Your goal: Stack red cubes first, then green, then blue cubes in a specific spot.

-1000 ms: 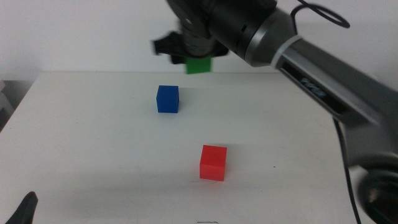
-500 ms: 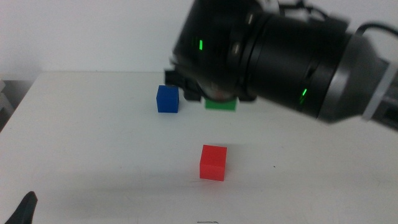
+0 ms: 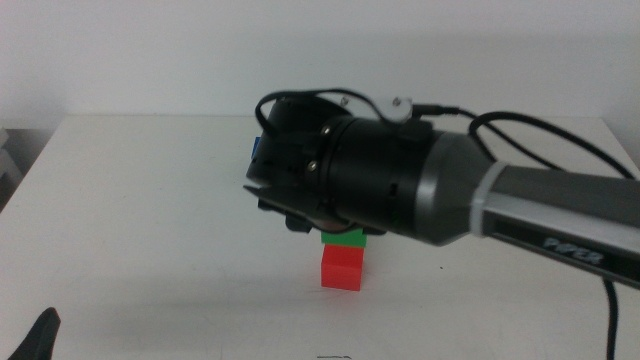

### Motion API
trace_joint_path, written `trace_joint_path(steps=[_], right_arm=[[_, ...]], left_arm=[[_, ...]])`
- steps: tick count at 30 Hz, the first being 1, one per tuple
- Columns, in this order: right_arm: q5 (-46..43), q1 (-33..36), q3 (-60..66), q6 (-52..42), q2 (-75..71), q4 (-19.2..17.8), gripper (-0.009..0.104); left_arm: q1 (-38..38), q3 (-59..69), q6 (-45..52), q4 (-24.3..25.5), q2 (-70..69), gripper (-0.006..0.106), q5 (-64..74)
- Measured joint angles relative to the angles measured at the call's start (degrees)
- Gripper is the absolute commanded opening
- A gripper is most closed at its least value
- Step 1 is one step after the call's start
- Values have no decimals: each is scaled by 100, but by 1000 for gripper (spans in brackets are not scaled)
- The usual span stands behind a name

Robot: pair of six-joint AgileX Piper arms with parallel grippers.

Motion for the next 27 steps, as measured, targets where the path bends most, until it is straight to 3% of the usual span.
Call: trace_joint_path(steps=[12,20,27], right_arm=[[-386,0,399,193,138,68,-1],[-727,6,577,574,170,-309,-1],[-757,6,589,654,266,-344,-1]], left_arm=[[0,0,0,0,0,94,0],[0,0,0,0,0,94,0],[0,0,0,0,0,94,0]])
